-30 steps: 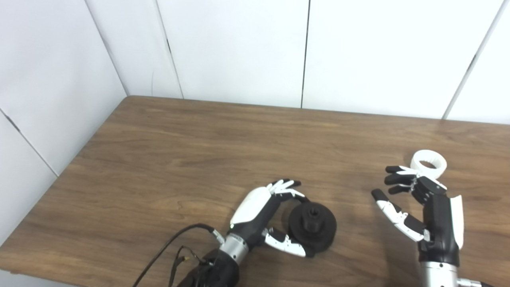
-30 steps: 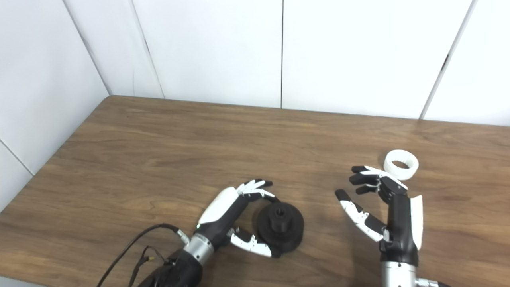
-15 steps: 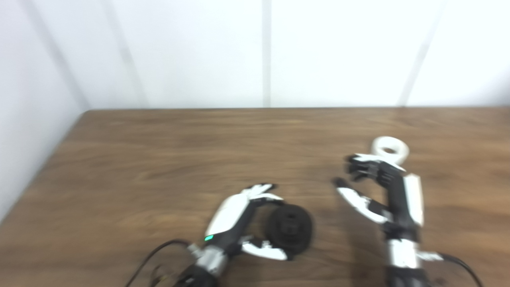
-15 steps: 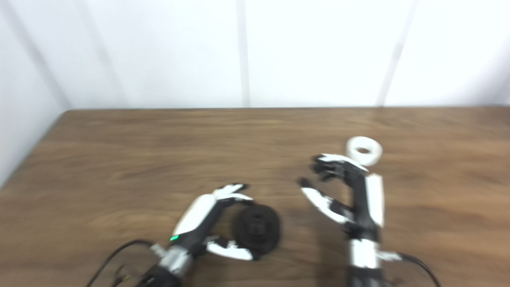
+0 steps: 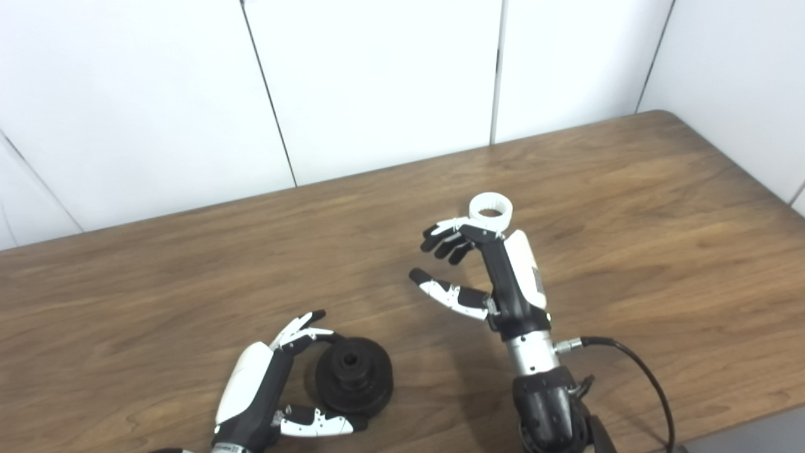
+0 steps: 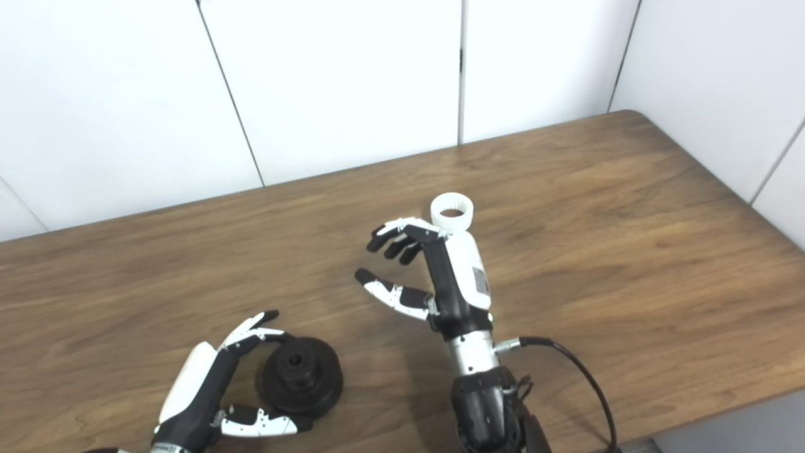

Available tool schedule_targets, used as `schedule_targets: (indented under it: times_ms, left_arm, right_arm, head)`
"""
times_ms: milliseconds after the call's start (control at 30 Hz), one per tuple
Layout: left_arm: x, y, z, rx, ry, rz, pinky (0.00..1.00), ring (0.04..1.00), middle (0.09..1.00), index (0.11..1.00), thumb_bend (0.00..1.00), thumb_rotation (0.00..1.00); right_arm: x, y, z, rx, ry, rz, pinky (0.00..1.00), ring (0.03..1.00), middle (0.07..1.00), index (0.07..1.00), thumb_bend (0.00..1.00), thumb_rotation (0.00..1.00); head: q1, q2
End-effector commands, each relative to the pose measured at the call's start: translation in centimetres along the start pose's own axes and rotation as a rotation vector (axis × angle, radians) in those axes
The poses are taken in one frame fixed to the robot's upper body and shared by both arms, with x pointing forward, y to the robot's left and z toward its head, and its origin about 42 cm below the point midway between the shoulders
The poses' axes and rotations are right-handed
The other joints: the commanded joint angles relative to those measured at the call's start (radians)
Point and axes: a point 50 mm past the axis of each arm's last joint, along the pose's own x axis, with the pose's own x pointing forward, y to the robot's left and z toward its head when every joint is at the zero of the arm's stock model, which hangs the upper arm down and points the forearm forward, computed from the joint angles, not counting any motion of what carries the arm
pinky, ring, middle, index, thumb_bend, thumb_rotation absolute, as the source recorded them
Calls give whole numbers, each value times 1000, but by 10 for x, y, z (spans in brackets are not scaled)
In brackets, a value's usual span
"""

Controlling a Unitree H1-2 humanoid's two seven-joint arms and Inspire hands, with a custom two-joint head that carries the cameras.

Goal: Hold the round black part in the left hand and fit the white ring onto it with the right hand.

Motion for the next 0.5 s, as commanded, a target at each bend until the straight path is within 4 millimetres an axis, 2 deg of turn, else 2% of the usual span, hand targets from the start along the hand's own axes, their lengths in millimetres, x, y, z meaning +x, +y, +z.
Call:
schedule_targets:
  times_ms: [0,133,200,300,467]
  left_arm:
    - [1,2,1,-6,-23,-11,864,943,918,600,923,189]
    - [1,0,-2,-12,-21,-8,851,938,915,597,926,175]
    - [0,0,-2,-13,-19,-7,853,937,914,598,926,176]
    - [0,0,-2,-18,-16,-5,857,937,913,597,930,165]
    - [0,-1,-3,-22,-8,-6,847,940,917,601,925,163]
  right_arm:
    - [23,-16,12,-21,-70,-72,393,502,622,498,500,143]
    - [40,-29,7,5,-33,-90,429,548,658,498,500,145]
    - [50,-37,4,-42,-19,-89,474,596,682,499,499,148]
    - [69,-51,-2,-118,-5,-83,594,689,730,499,500,154]
    - [94,-67,-11,-189,20,-68,611,734,777,499,502,157]
  head:
    - [-1,0]
    - [0,-9]
    - [4,-9]
    - [10,-8]
    - [15,-16]
